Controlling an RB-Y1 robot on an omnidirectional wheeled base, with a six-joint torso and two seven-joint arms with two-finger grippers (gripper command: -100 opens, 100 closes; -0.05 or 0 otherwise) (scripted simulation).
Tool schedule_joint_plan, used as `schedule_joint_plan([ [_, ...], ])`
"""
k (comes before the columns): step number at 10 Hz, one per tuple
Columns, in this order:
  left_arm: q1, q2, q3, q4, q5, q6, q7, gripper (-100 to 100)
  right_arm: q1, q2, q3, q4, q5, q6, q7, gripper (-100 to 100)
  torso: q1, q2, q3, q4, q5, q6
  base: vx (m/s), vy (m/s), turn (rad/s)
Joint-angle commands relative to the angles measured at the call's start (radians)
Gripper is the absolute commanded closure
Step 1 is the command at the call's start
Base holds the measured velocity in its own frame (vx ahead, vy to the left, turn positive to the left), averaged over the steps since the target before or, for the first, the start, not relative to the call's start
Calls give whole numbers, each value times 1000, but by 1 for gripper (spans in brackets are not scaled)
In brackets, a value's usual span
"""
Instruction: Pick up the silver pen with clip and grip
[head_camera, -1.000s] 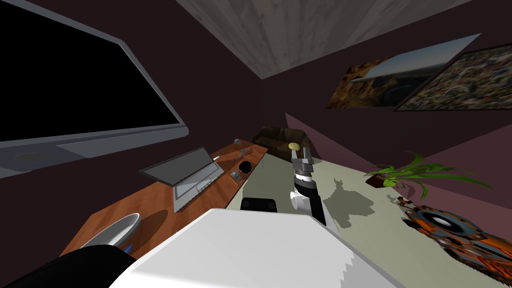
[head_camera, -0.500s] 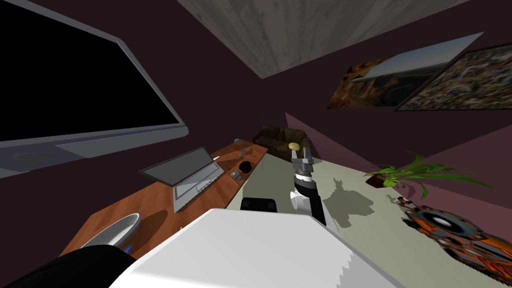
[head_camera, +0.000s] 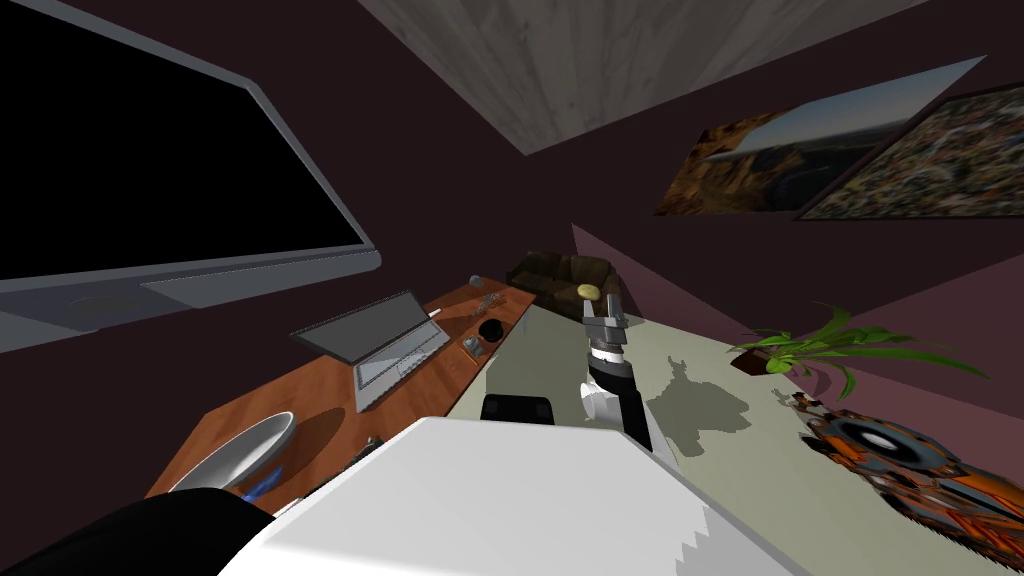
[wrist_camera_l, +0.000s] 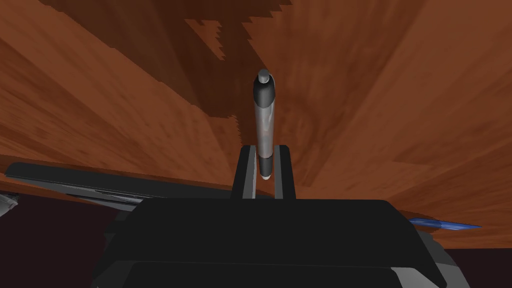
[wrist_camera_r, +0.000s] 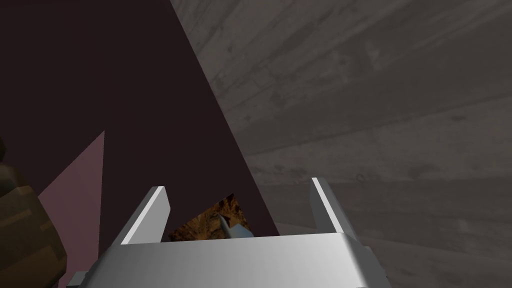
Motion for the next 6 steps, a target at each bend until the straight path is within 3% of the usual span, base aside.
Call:
schedule_joint_plan([
  [1,-4,-2,2,2,32,2,-48,100,0,0,0,0,0,0,0,0,0,0,0,0,0,0,-29,-3,3],
  [2,-41,3,8,3,70,28,-78,100,0,0,0,0,0,0,0,0,1,-2,-1,0,0,0,-59,-19,45],
  [4,-41,3,8,3,116,28,-133,100,0,0,0,0,0,0,0,0,0,-1,-1,0,0,0,-43,-11,8],
  [5,-78,8,15,5,149,53,-163,100,0,0,0,0,0,0,0,0,1,-3,-1,0,0,0,-50,-13,48],
  [6,-78,8,15,5,176,53,-192,100,0,0,0,0,0,0,0,0,1,-2,-1,0,0,0,-55,-20,12],
])
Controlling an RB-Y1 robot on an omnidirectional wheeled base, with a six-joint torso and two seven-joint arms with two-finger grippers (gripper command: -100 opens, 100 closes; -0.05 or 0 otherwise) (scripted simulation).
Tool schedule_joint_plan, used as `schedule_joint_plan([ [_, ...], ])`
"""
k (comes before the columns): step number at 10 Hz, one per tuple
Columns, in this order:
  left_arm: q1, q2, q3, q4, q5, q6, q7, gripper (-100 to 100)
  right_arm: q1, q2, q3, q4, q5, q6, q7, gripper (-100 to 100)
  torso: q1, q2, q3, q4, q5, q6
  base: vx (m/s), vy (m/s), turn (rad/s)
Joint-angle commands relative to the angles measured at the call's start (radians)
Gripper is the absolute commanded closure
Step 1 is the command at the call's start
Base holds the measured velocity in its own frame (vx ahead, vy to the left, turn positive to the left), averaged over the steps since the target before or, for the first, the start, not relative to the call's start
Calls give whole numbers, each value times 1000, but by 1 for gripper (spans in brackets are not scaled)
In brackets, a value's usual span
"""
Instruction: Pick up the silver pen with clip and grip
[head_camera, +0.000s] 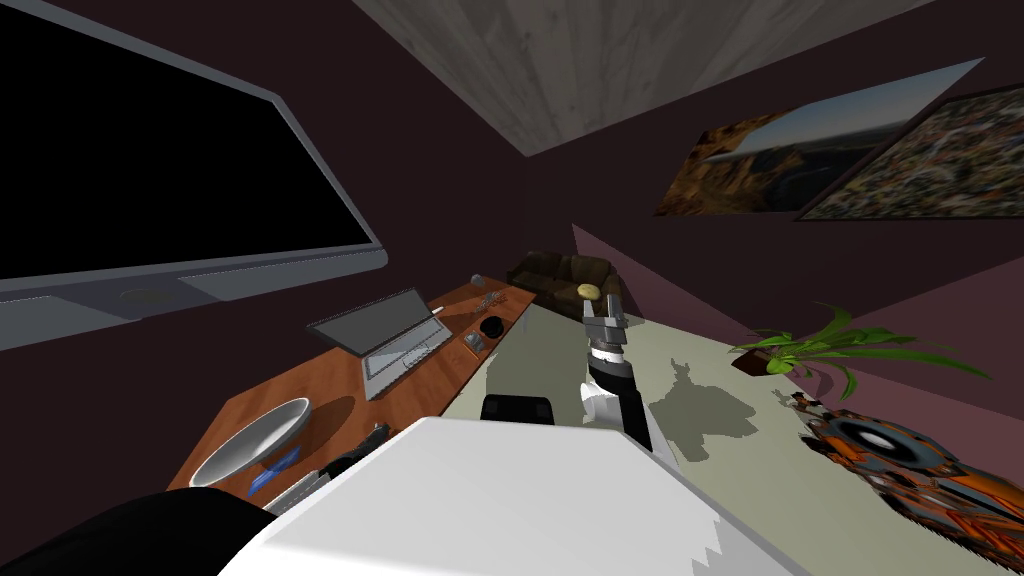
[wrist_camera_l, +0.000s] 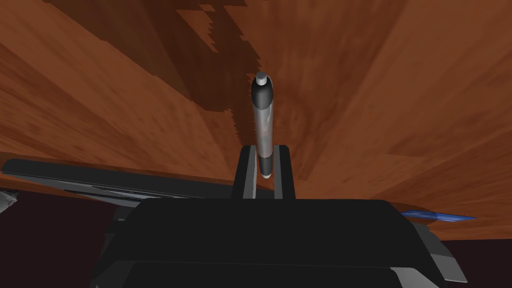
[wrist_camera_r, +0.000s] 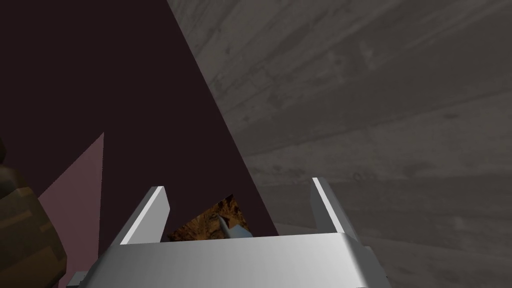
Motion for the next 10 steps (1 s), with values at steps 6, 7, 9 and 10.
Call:
schedule_joint_plan([
  [6,-78,13,13,-2,191,59,-190,100,0,0,0,0,0,0,0,0,0,-1,0,0,0,0,-49,-13,22],
  [7,-78,13,13,-2,215,59,-217,100,0,0,0,0,0,0,0,0,0,0,0,0,0,0,-28,-4,-5],
  [9,-115,18,19,-1,275,85,-276,100,0,0,0,0,0,0,0,0,0,0,0,0,0,0,-63,-11,30],
  [10,-115,18,19,-1,299,85,-302,100,0,0,0,0,0,0,0,0,0,1,1,0,0,0,-29,-7,3],
])
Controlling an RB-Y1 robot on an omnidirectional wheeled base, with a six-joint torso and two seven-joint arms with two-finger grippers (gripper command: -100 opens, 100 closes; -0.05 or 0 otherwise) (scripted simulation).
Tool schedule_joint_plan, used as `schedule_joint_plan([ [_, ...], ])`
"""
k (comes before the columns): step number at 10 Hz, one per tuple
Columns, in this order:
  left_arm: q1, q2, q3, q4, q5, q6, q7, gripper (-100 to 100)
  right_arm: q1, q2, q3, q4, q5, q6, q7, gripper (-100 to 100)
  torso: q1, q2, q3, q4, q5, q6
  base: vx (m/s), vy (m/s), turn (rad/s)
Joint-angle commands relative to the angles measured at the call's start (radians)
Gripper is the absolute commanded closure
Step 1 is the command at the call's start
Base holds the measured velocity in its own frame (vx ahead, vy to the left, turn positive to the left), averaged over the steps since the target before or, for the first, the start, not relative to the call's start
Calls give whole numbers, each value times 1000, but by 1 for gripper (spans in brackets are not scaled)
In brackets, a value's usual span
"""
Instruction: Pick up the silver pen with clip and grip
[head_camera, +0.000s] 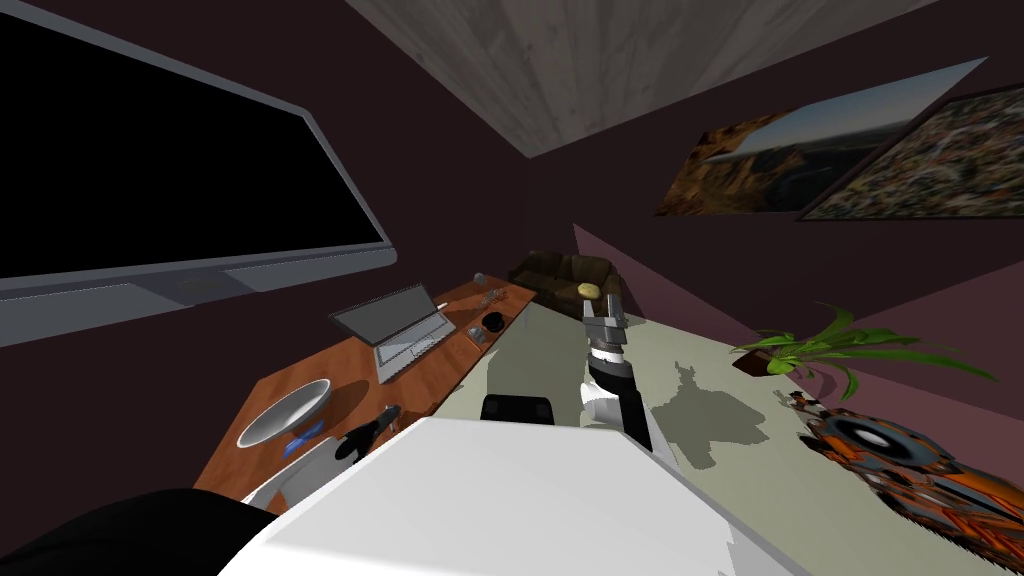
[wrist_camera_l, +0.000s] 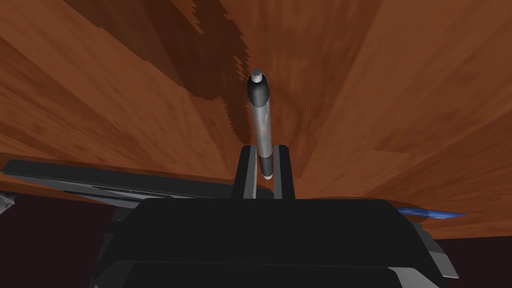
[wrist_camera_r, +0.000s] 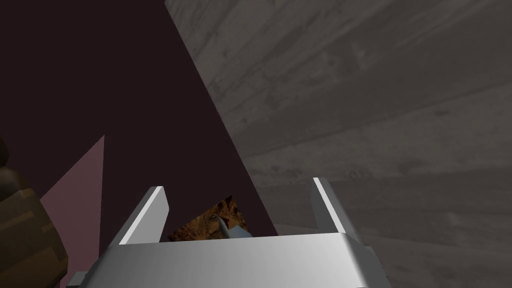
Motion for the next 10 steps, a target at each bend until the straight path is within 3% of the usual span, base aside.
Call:
schedule_joint_plan([
  [1,-38,6,6,0,50,27,-50,100,0,0,0,0,0,0,0,0,0,0,0,0,0,0,-62,-10,50],
  [3,-38,6,6,0,102,27,-105,100,0,0,0,0,0,0,0,0,-1,1,1,0,0,0,-40,-15,5],
  [4,-75,11,13,1,136,53,-134,100,0,0,0,0,0,0,0,0,0,0,0,0,0,0,-57,-27,50],
  [6,-75,11,13,1,187,53,-190,100,0,0,0,0,0,0,0,0,-1,1,1,0,0,1,-47,-12,6],
  [7,-112,17,19,3,223,78,-220,100,0,0,0,0,0,0,0,0,0,0,0,0,0,1,-48,-9,46],
  [8,-112,17,19,3,254,78,-248,100,0,0,0,0,0,0,0,0,0,0,0,0,0,1,-58,-11,16],
  [9,-112,17,19,3,272,78,-275,100,0,0,0,0,0,0,0,0,0,1,0,0,0,1,-32,-4,-3],
  [10,-109,15,20,1,255,77,-254,100,0,0,0,0,0,0,0,0,0,0,0,0,0,1,-10,-2,0],
])
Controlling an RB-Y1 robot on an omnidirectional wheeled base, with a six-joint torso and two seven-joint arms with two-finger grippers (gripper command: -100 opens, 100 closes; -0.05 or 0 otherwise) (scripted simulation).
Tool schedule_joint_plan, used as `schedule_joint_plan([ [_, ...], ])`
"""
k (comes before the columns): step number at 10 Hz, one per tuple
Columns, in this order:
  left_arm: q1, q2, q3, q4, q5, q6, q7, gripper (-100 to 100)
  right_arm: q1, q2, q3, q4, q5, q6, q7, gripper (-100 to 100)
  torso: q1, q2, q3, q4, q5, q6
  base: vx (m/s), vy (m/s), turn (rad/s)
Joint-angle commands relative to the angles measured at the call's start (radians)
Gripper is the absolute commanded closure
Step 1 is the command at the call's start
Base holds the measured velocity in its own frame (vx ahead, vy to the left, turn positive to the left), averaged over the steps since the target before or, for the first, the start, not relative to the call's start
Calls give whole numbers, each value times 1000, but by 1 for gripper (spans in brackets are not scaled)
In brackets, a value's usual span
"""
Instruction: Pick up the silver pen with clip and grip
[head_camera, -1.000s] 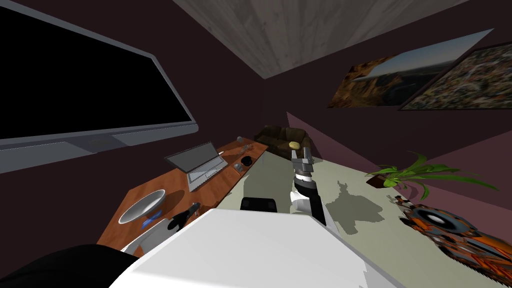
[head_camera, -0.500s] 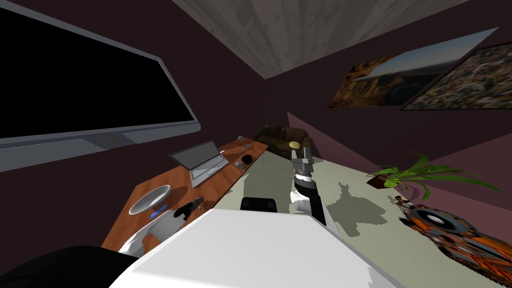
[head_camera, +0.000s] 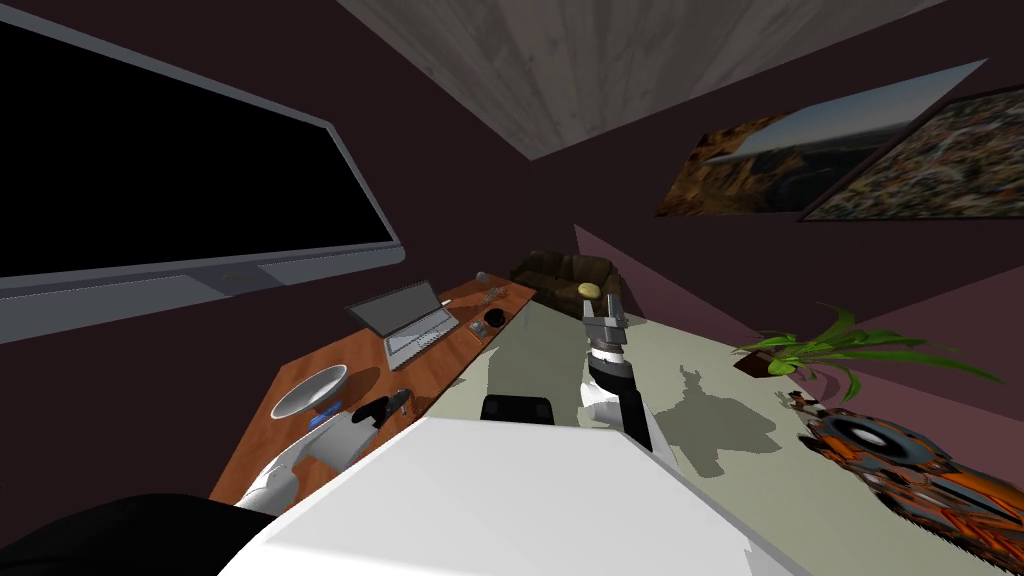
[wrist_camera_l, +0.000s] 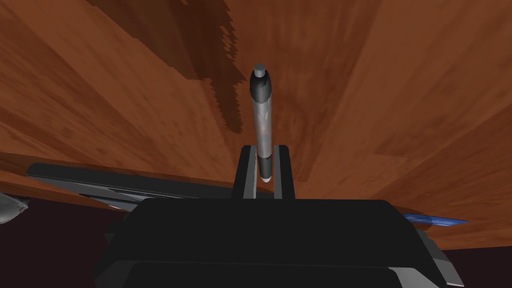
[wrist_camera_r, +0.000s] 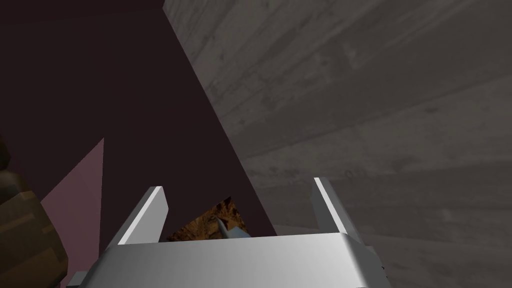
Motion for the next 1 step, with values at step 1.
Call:
schedule_joint_plan([
  [1,0,0,0,0,0,0,0,0,0,0,0,0,0,0,0,0,0,0,0,0,0,0,0,0,0],
])
